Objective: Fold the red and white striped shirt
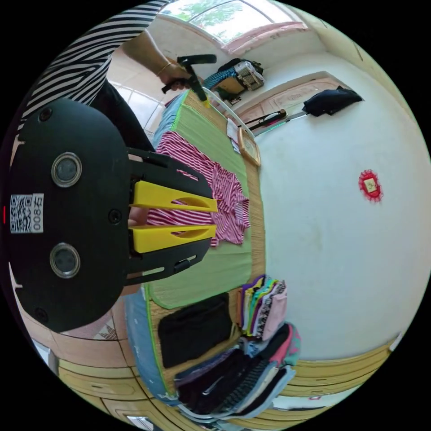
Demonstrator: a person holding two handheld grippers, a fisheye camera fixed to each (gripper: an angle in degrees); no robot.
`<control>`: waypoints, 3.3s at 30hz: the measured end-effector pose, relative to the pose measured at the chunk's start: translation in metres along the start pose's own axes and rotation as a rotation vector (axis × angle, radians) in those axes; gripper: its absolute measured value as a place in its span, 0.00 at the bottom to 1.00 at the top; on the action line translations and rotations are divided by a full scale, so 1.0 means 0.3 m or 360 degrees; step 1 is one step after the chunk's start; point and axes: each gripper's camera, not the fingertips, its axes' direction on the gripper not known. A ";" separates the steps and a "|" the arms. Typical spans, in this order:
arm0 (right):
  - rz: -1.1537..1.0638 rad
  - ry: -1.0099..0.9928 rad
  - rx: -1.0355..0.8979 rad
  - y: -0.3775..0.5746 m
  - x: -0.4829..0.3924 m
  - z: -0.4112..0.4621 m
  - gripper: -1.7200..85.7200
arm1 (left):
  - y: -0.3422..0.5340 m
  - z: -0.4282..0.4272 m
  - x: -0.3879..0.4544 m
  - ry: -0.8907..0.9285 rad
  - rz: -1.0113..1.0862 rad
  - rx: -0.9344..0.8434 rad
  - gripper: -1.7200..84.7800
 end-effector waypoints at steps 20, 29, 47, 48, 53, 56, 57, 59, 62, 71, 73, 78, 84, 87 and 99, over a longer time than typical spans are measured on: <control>0.0309 -0.0158 -0.0449 0.218 0.324 0.367 0.10 | 0.180 0.325 -0.565 0.0121 -0.0710 -0.0631 0.07; 0.0517 -0.0110 -0.0655 0.358 0.552 0.580 0.11 | 0.215 0.199 -0.671 0.0340 -0.0846 -0.0357 0.04; 0.0637 -0.0251 -0.0896 0.466 0.781 1.024 0.13 | 0.169 0.186 -0.664 0.0238 -0.0796 -0.0517 0.04; 0.0639 -0.0250 -0.0899 0.466 0.784 1.037 0.12 | 0.170 0.187 -0.662 0.0234 -0.0799 -0.0521 0.04; 0.0639 -0.0245 -0.0931 0.477 0.813 1.072 0.09 | 0.180 0.195 -0.643 0.0215 -0.0809 -0.0567 0.04; 0.0619 -0.0295 -0.0938 0.491 0.833 1.072 0.07 | 0.188 0.194 -0.630 0.0206 -0.0806 -0.0588 0.04; 0.0610 -0.0328 -0.0934 0.494 0.835 1.069 0.06 | 0.191 0.192 -0.627 0.0206 -0.0807 -0.0591 0.04; 0.0597 -0.0376 -0.0926 0.496 0.832 1.061 0.05 | 0.199 0.179 -0.617 0.0214 -0.0813 -0.0583 0.04; 0.0558 -0.0434 -0.0918 0.492 0.820 1.039 0.04 | 0.208 0.147 -0.603 0.0231 -0.0816 -0.0549 0.04; 0.0492 -0.0681 -0.0747 0.429 0.831 0.842 0.03 | 0.233 -0.017 -0.560 0.0377 -0.0817 -0.0322 0.04; 0.0487 -0.0754 -0.0696 0.405 0.837 0.790 0.03 | 0.238 -0.046 -0.544 0.0404 -0.0803 -0.0295 0.04; 0.0432 -0.0877 -0.0584 0.339 0.813 0.647 0.03 | 0.256 -0.121 -0.492 0.0499 -0.0758 -0.0218 0.04; 0.0355 -0.0970 -0.0487 0.290 0.766 0.485 0.03 | 0.290 -0.245 -0.426 0.0627 -0.0704 -0.0099 0.04; 0.0342 -0.1024 -0.0419 0.280 0.755 0.391 0.03 | 0.312 -0.319 -0.395 0.0682 -0.0672 -0.0038 0.04; 0.0330 -0.1080 -0.0217 0.323 0.740 0.032 0.03 | 0.474 -0.577 -0.298 0.0892 -0.0638 0.0134 0.04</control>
